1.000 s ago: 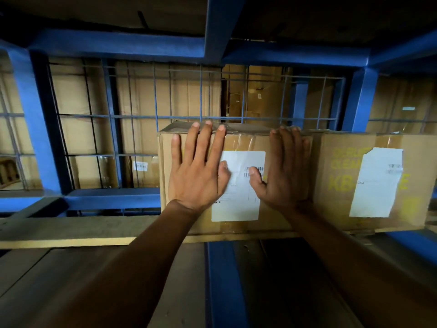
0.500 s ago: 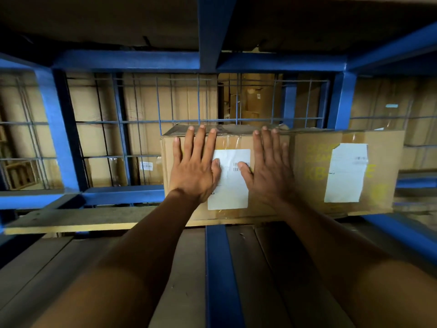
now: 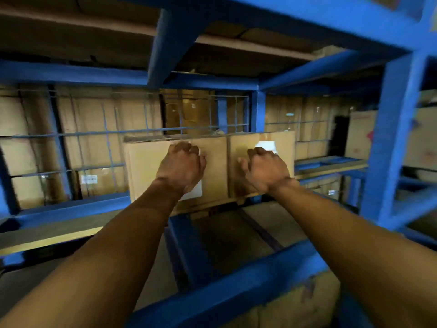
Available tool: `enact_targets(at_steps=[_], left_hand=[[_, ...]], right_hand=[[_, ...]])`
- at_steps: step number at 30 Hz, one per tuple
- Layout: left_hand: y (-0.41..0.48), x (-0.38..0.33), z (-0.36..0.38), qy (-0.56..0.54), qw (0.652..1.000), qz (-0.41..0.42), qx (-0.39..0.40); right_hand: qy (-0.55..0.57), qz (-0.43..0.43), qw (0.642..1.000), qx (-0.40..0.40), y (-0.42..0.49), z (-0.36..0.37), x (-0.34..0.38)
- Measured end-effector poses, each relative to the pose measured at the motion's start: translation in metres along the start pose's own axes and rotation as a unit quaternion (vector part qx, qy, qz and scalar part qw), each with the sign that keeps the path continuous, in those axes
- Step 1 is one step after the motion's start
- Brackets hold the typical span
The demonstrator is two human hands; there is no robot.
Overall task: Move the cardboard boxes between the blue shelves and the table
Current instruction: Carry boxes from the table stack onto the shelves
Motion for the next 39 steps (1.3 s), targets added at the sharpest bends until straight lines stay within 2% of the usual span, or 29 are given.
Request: enact_targets(at_steps=[2, 5, 7, 11, 15, 18, 20, 22, 26, 29, 31, 34, 36, 39], left_hand=[[0.003, -0.018, -0.016, -0.07, 0.997, -0.009, -0.013], [0.001, -0.059, -0.042, -0.138, 0.988, 0.056, -0.042], [0.0, -0.091, -0.057, -0.147, 0.981, 0.118, -0.055], [-0.007, -0.161, -0.091, -0.156, 0.967, 0.178, -0.091], [-0.027, -0.235, -0.146, -0.277, 0.916, 0.239, -0.163], [-0.029, -0.303, -0.178, -0.28, 0.891, 0.297, -0.199], [-0.023, -0.345, -0.206, -0.362, 0.854, 0.287, -0.24], [-0.021, -0.388, -0.241, -0.439, 0.824, 0.276, -0.23], [-0.051, -0.463, -0.332, -0.517, 0.759, 0.319, -0.232], [-0.075, -0.509, -0.393, -0.652, 0.678, 0.292, -0.174], [-0.097, -0.537, -0.433, -0.705, 0.621, 0.302, -0.163], [-0.137, -0.556, -0.495, -0.741, 0.547, 0.341, -0.189], [-0.164, -0.561, -0.528, -0.762, 0.504, 0.363, -0.184], [-0.209, -0.55, -0.569, -0.796, 0.42, 0.397, -0.18]], right_hand=[[-0.056, 0.033, 0.998, 0.009, -0.015, -0.029, -0.014], [-0.11, 0.081, 0.991, -0.007, -0.046, -0.075, -0.033], [-0.141, 0.114, 0.983, -0.021, -0.071, -0.108, -0.047], [-0.231, 0.154, 0.96, -0.023, -0.125, -0.181, -0.081], [-0.298, 0.213, 0.93, -0.024, -0.18, -0.268, -0.117], [-0.35, 0.26, 0.899, -0.044, -0.22, -0.344, -0.139], [-0.395, 0.281, 0.873, -0.049, -0.249, -0.395, -0.148], [-0.442, 0.299, 0.844, -0.054, -0.279, -0.449, -0.154], [-0.523, 0.333, 0.781, -0.072, -0.336, -0.555, -0.151], [-0.6, 0.365, 0.711, -0.037, -0.384, -0.625, -0.133], [-0.637, 0.387, 0.666, -0.013, -0.417, -0.664, -0.109], [-0.664, 0.447, 0.597, -0.055, -0.462, -0.715, -0.062], [-0.674, 0.5, 0.537, -0.089, -0.493, -0.737, -0.023], [-0.704, 0.547, 0.444, -0.09, -0.529, -0.748, 0.046]])
Point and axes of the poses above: each hand's wrist, its own y-axis towards the middle knuckle, its own z-axis out of the palm, x = y × z, the point moved 6 cm from there along y, towards the middle knuckle, and after that the axes turned 9 degrees about -x, right-handed, at the moved point
